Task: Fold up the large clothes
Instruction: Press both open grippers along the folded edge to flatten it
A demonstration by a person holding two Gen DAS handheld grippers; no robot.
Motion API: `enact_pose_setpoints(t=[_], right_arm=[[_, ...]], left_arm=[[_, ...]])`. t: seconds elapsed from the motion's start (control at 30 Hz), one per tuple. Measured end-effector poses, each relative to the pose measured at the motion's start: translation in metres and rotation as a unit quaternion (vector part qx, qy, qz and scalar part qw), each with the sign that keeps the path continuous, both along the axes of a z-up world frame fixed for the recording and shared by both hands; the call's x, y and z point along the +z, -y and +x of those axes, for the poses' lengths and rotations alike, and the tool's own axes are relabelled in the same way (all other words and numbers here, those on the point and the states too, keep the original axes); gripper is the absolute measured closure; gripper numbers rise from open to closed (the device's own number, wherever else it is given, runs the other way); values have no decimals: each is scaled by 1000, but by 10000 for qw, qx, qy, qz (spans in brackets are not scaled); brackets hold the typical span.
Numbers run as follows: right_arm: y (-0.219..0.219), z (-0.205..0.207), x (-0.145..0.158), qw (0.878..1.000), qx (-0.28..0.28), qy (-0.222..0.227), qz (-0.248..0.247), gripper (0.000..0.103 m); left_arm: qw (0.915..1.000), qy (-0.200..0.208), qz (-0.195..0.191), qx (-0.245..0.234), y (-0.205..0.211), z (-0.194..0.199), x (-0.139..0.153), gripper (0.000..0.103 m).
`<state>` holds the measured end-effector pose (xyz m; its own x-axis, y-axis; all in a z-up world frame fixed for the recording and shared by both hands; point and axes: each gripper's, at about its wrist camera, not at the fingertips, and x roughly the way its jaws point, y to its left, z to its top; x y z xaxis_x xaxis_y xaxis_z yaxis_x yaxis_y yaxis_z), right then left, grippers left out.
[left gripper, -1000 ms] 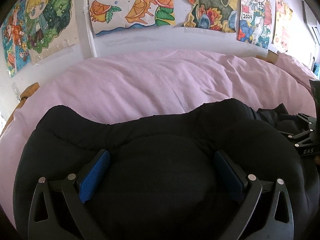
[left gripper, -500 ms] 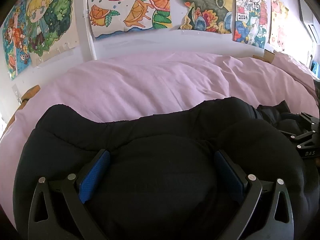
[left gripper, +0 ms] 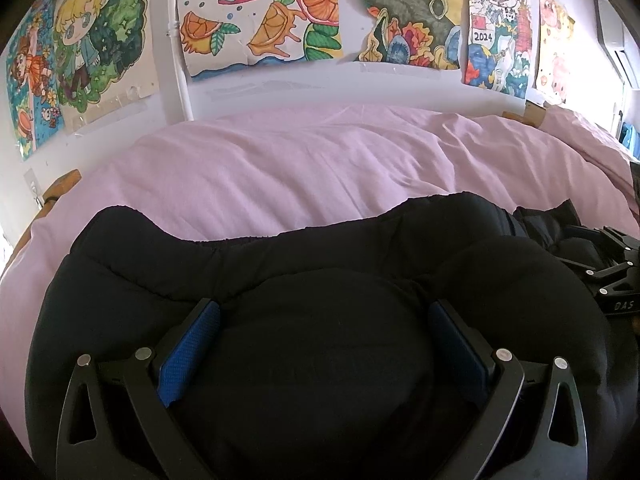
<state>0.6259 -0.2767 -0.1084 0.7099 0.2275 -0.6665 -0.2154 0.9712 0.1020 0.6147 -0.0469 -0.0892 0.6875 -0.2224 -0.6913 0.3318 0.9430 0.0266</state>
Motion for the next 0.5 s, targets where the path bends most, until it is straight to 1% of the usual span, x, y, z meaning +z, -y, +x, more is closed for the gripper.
enact_pose_setpoints(t=[0.23,0.4,0.47,0.5], right_arm=[[2,-1,1,10000,12,0,78,0],[7,-6,6,9997,41,-1,231,0],[10,-9,11,9995,48,44,300,0],[13,-14,16,9990,57,139,414,0]], left_arm=[[10000,-5,-55,-17,-2,-3,0,1],[9999,12,-126,-39,-4,-5,1,1],[9998,11,-175,-38,-5,-5,2,1],[9998,9,-201,-42,-6,-5,2,1]])
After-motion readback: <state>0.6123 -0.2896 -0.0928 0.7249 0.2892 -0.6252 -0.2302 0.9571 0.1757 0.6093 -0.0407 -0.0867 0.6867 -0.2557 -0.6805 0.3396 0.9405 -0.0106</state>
